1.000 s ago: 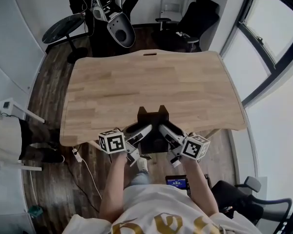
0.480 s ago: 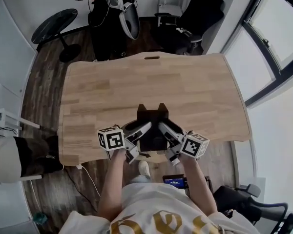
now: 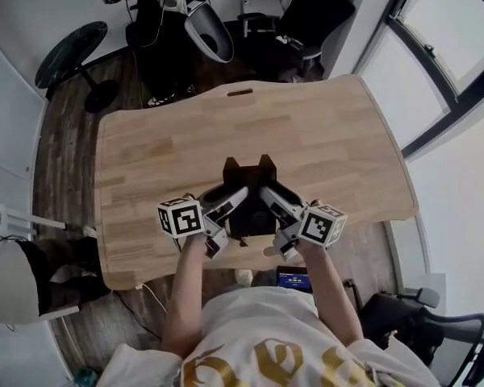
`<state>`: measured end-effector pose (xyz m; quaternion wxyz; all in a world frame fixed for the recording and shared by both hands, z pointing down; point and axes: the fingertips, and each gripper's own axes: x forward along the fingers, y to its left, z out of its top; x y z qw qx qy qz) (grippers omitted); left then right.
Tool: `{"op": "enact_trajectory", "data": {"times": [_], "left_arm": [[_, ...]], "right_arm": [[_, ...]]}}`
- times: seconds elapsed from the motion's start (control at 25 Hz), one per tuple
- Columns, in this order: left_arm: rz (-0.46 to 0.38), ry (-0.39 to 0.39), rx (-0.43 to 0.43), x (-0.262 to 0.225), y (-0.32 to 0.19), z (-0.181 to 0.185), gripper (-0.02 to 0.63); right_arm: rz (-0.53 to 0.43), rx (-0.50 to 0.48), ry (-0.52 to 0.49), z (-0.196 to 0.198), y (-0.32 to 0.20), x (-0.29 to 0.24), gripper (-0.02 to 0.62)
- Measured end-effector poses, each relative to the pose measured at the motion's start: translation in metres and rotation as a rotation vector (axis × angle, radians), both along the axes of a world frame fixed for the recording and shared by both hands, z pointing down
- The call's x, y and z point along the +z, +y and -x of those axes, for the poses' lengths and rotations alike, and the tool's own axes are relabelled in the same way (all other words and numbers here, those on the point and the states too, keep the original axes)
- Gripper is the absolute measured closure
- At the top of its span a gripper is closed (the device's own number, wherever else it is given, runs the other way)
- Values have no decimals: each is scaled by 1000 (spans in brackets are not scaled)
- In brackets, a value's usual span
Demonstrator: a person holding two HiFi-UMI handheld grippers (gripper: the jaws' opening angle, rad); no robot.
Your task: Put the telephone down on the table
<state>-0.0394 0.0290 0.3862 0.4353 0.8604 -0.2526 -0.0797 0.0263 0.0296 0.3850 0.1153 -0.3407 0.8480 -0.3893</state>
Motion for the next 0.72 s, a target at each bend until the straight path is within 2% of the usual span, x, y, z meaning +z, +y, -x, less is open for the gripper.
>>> {"op": "enact_trajectory", "data": {"times": [0.36, 0.72], "left_arm": [[-8, 4, 15, -3, -21, -3, 394], [33, 7, -7, 19, -38, 4, 394]], "right_arm": [[-7, 9, -9, -2, -20, -4, 396], [35, -16, -18, 4, -39, 19, 397]]}}
